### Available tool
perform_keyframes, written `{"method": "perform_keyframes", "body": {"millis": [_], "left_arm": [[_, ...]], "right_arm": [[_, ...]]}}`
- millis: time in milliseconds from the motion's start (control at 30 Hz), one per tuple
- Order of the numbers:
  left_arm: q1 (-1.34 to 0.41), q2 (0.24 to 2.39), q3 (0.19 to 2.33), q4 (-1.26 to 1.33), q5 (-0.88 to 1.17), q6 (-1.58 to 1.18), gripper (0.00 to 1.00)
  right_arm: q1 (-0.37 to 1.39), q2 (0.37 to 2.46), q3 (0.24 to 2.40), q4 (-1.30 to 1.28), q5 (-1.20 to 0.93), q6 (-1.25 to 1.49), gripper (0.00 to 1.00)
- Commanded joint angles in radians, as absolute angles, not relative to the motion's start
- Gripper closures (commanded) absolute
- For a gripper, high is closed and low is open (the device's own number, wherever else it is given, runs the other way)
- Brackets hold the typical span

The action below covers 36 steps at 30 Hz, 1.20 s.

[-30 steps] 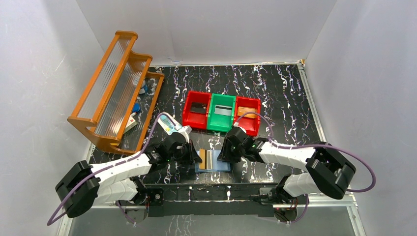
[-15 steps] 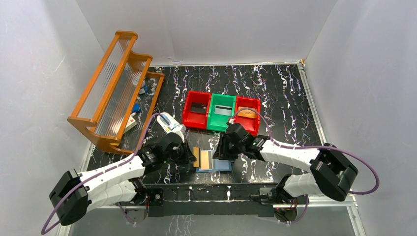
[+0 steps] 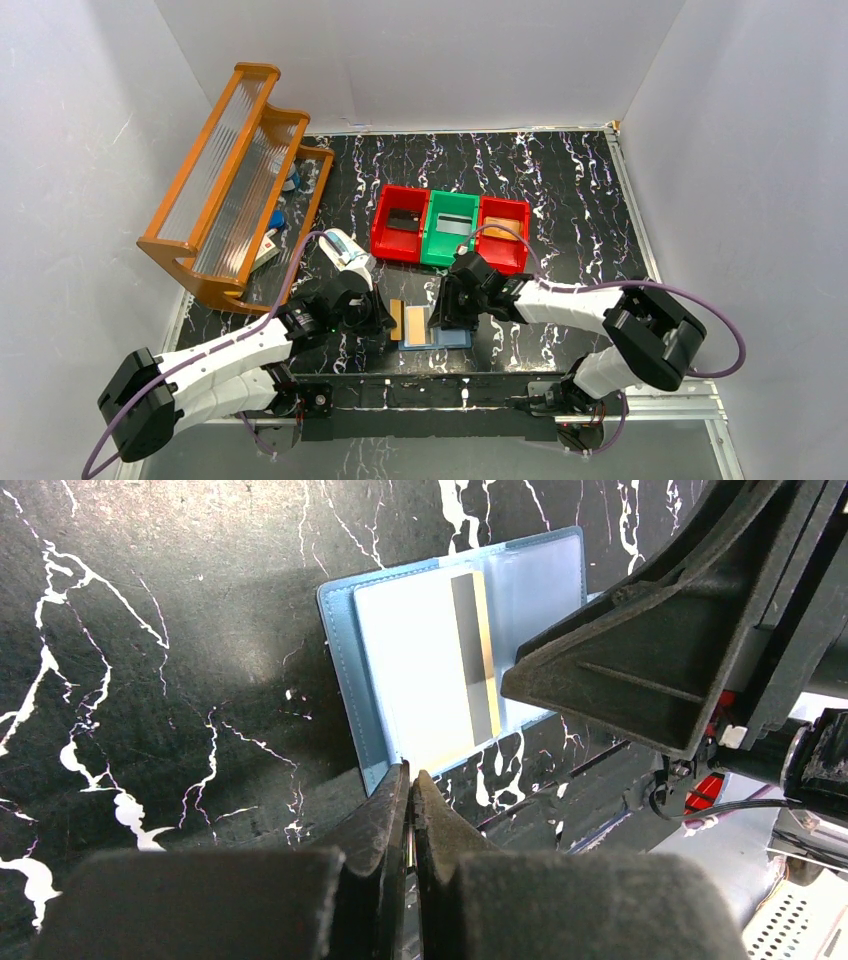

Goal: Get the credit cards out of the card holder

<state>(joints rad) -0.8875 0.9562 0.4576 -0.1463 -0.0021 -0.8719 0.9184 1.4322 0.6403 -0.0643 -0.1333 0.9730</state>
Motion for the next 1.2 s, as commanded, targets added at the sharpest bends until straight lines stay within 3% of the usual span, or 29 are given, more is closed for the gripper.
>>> {"method": "perform_keyframes", "body": {"millis": [0, 267, 500, 800, 1167], "left_arm": [[-0.892, 0.941, 0.503, -0.158, 0.011, -0.840, 1.00], [-0.892, 0.940, 0.512, -0.157, 0.022, -0.822, 1.00], [-0.892, 0.841, 0.477, -0.131, 0.045, -0.819, 1.00], [-0.891, 0.732, 0.426, -0.051, 0.084, -0.838, 1.00], [-0.878, 0.750, 0.379, 0.176, 0.258, -0.883, 1.00]], "right_arm": [[0.920, 1.366, 0.647, -0.131, -0.055, 0.971, 0.52], [0.920, 1.241, 0.656, -0.189, 0.062, 0.950, 0.39], [0.920, 1.083, 0.427, 0.138, 0.035, 1.017, 0.28], [0.916, 1.001, 0.279, 0.492, -0.137, 1.054, 0.24], [0.891, 1.034, 0.219, 0.745, -0.257, 1.087, 0.30]]}}
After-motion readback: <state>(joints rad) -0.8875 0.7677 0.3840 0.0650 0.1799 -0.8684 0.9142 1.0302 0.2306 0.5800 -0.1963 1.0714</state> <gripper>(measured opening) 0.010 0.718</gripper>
